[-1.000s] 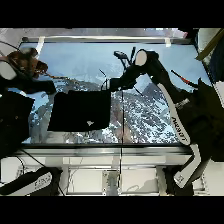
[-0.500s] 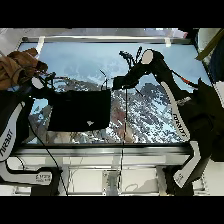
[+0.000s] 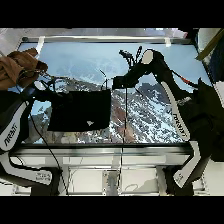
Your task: Fold the clothes and pants, and hang the long-sleeved shirts on hangers.
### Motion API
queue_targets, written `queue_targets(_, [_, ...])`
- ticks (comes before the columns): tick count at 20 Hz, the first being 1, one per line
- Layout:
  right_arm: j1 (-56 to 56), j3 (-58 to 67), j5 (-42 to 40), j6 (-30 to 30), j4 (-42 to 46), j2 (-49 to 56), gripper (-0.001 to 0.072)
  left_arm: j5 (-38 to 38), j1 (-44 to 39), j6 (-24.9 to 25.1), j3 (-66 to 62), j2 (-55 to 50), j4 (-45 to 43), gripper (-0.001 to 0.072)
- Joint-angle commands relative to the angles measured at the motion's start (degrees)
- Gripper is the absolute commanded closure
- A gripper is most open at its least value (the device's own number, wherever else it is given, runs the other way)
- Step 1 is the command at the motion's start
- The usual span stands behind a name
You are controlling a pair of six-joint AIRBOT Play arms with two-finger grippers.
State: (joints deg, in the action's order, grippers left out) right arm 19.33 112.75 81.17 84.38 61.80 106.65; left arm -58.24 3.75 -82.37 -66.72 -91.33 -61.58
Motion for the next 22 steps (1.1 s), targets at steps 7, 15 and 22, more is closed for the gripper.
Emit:
queue_targets(7, [0.0,0.0,2.3,0.1,-0.1,0.0,0.0046,-5.0,6.4,1.9,-2.2,8.0,-1.0,0.07])
queue_targets(15, [3.3,0.0,1.3,-0.1,-0.5,0.0,0.0045,-12.7,8.8,3.7,-1.2,10.0,-7.5,0.07])
queue_targets(22, [6.3,0.0,-1.9,0.5,-5.6,4.5,0.0033,-13.9,9.0,5.3,-1.4,11.0,-4.7,0.0021])
